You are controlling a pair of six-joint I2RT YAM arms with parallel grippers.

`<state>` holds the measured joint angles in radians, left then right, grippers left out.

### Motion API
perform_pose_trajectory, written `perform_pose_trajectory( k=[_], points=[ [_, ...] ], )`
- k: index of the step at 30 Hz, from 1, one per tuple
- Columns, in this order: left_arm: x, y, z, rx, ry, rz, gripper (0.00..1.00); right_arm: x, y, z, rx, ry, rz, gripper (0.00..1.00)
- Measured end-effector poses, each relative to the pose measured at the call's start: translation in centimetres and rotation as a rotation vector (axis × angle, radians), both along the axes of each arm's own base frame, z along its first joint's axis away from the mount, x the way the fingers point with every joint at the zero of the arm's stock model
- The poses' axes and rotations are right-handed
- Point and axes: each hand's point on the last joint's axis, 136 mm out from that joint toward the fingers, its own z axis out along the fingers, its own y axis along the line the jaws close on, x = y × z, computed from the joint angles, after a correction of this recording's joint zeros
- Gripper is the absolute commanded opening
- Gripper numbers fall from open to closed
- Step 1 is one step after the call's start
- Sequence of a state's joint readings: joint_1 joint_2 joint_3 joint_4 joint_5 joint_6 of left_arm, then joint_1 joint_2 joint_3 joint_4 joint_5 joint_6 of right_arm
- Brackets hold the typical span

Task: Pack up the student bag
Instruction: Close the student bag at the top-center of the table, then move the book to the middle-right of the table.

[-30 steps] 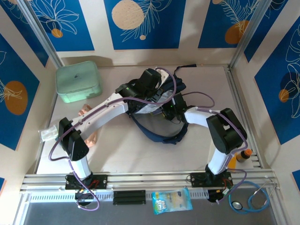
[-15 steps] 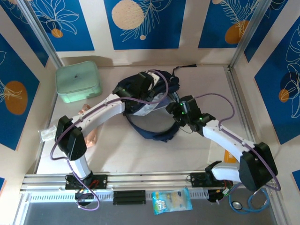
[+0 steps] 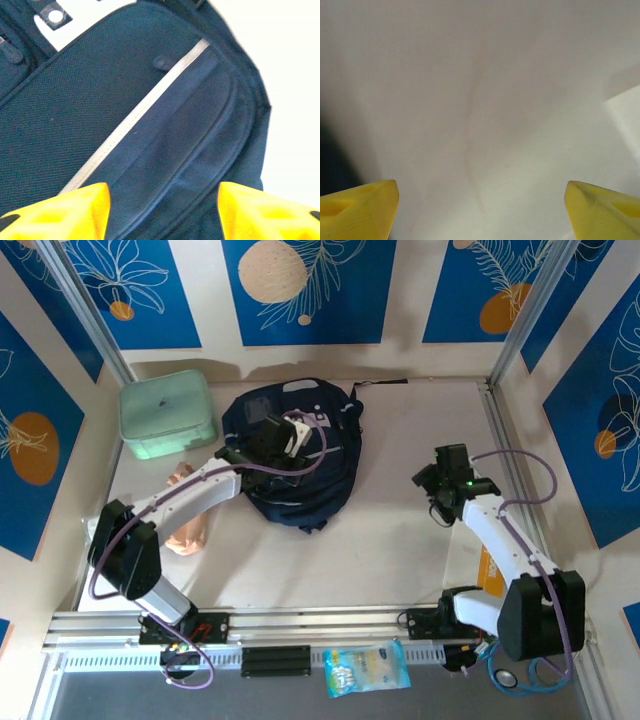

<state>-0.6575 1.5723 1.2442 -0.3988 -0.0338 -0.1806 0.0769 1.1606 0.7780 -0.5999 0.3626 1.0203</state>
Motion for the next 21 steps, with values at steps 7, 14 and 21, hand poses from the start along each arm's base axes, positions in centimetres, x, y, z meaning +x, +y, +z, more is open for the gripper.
perform_pose_trajectory(
  k=[7,14,21],
  points=[
    [-0.2,-0.8,0.9,-0.064,0.004,-0.012,0.98,-2.8,-4.6,-2.2,-0.019,0.109,-0.137,0.92],
    [-0.2,-1.3,1.6,-0.085,0.002,-0.024,1.0,-5.4,-7.1,-5.6,0.034,0.212,-0.217,0.91],
    [-0.1,-1.7,1.9,-0.104,0.007,-0.031,1.0,-5.8,-6.8,-7.2,0.065,0.27,-0.212,0.91]
  ],
)
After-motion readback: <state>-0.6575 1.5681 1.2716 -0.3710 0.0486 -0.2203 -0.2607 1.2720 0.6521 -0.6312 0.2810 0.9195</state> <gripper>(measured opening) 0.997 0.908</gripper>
